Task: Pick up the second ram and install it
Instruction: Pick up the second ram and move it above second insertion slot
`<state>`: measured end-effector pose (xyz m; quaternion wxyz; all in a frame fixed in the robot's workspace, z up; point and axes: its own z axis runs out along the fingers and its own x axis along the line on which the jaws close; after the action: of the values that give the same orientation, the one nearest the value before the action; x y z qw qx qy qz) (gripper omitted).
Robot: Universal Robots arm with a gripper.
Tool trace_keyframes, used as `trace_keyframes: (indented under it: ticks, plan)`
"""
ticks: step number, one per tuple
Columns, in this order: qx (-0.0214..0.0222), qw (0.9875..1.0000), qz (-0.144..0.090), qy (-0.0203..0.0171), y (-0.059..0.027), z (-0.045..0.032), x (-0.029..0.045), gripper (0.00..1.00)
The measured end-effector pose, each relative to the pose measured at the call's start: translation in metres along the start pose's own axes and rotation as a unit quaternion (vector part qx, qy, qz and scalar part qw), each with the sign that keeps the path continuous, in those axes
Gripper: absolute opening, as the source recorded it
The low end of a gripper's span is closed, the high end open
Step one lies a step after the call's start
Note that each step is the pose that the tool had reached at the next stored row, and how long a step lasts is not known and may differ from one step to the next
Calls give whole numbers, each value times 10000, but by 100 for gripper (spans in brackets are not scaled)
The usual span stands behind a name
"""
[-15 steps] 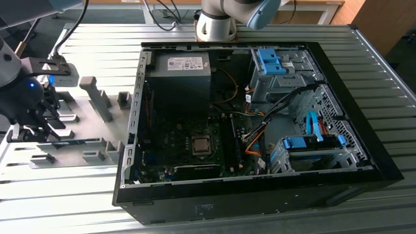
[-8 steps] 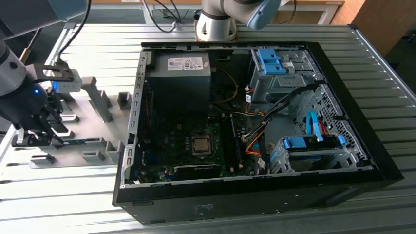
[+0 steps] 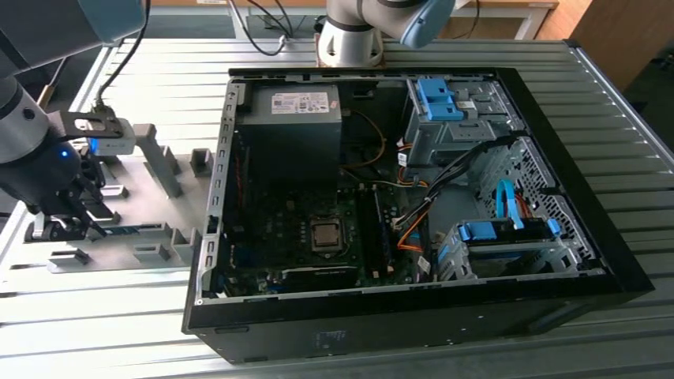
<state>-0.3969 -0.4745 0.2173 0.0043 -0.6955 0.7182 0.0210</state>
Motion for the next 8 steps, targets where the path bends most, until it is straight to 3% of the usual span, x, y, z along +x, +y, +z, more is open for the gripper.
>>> trace_keyframes:
  ticks: [8]
  plan:
    - [12, 10000, 0, 5, -1, 24, 1, 37]
